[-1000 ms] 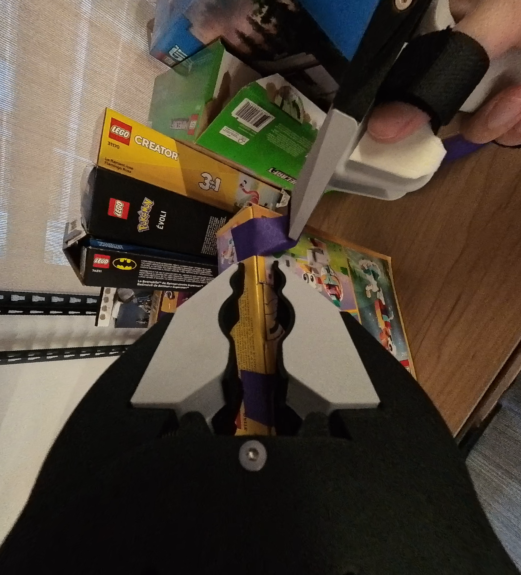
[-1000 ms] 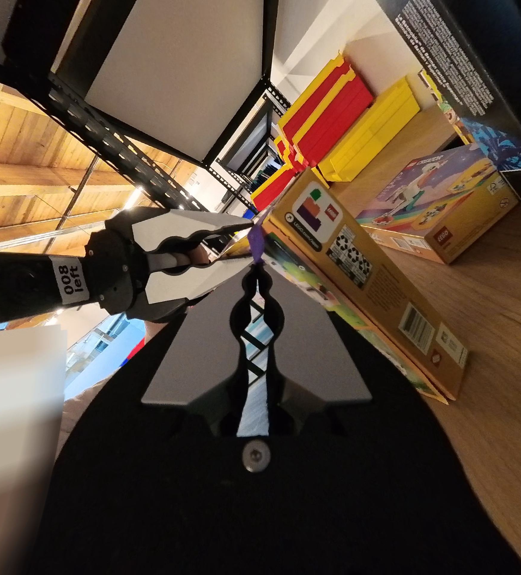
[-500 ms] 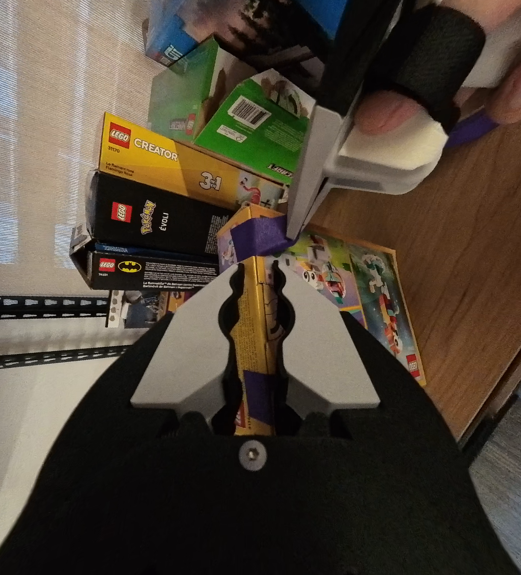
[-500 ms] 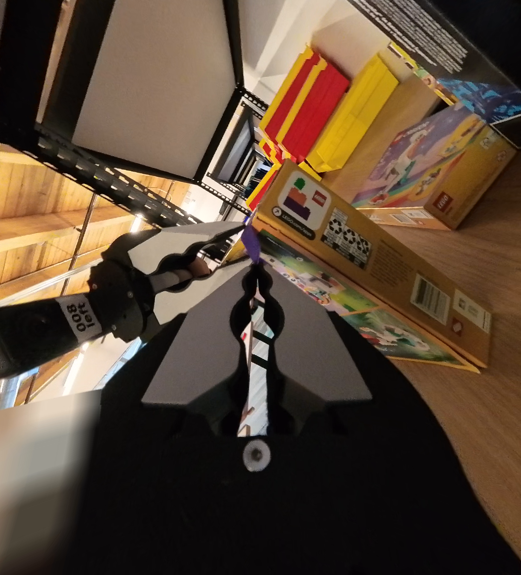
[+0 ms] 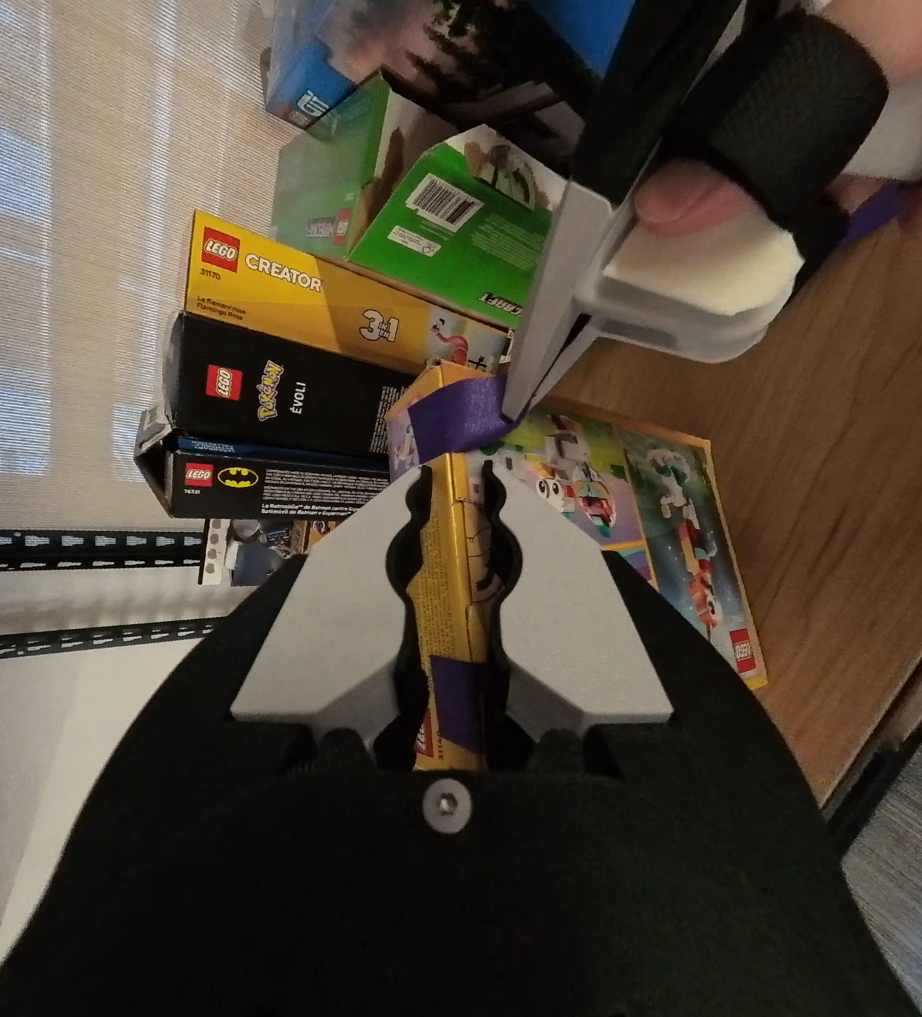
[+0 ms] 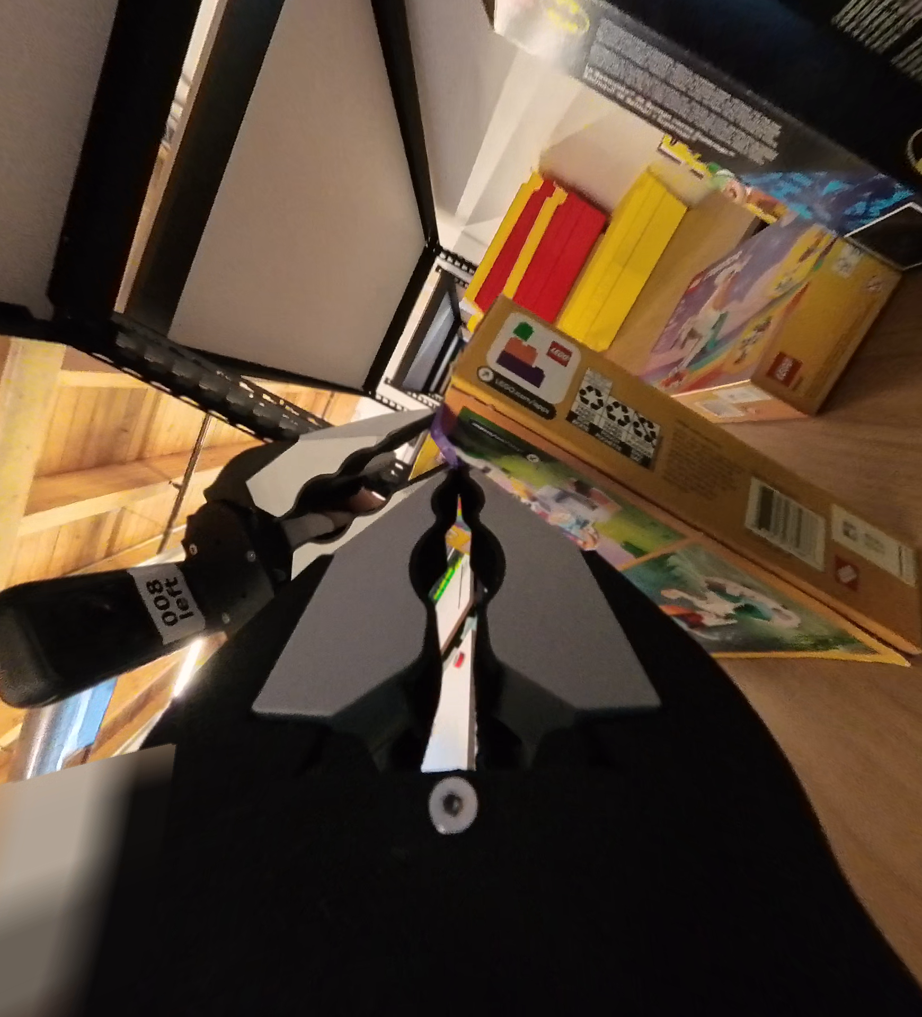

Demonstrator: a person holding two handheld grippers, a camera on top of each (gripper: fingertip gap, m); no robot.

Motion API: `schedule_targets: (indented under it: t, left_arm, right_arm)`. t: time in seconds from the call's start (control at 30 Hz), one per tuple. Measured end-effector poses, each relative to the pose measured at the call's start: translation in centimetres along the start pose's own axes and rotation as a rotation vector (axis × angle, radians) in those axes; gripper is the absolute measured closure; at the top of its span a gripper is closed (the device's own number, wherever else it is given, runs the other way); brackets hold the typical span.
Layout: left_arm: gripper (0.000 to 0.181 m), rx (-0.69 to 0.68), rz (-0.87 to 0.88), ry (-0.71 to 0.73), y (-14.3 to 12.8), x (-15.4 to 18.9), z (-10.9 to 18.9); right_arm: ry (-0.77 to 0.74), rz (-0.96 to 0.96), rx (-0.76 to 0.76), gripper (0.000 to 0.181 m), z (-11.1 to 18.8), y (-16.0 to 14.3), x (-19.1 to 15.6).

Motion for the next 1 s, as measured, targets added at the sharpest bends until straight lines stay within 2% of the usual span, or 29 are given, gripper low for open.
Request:
schedule_targets:
  t: [0.17,0.3,0.43,0.57,0.83,0.87,0.9,0.97,1.0]
  left_arm:
    - [0.164,0.016,0.002,-0.002,-0.1,0.0,0.0]
    - [0.164,0.026,-0.004,-0.001,-0.1,0.1,0.1]
    - [0.164,0.036,0.01,-0.014,0.0,0.0,0.1]
    - [0.164,0.036,-0.002,-0.007,0.0,0.1,0.1]
    - [0.164,0.028,-0.003,-0.001,0.0,0.1,-0.1]
    - [0.164,0.027,-0.004,0.0,0.0,0.1,-0.1]
    - [0.164,0.022,-0.003,0.003,0.0,0.1,-0.1]
    - [0.164,0.021,-0.001,0.006,-0.1,0.0,-0.1]
    - [0.164,0.026,0.003,0.004,-0.1,0.0,-0.1]
  right_arm:
    - [0.053,0.094,0.051,0.181,0.2,-0.3,0.1]
    - [0.105,0.243,0.051,0.16,0.4,-0.8,-0.5]
    - [0.103,0.34,0.081,0.163,0.8,-0.7,-1.0]
    - [0.082,0.304,0.12,0.154,0.6,-0.8,-0.9]
    - [0.123,0.074,0.19,0.133,0.7,-1.1,-0.7]
    - [0.116,0.057,0.191,0.129,0.7,-1.1,-0.6]
    - [0.061,0.05,0.202,0.109,0.8,-1.1,-0.2]
    - [0.052,0.034,0.231,0.11,1.4,-0.9,0.3]
    - [0.086,0.018,0.231,0.119,1.6,-0.9,0.2]
Point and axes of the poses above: each gripper's, where its closed fingertips meet, z back along the fingers, y out of its top, x = y × z across the jaws, the point moved 8 cm from there along z, back along the fingers, and after that the axes turned 15 degrees about x, right-handed, at the moved point
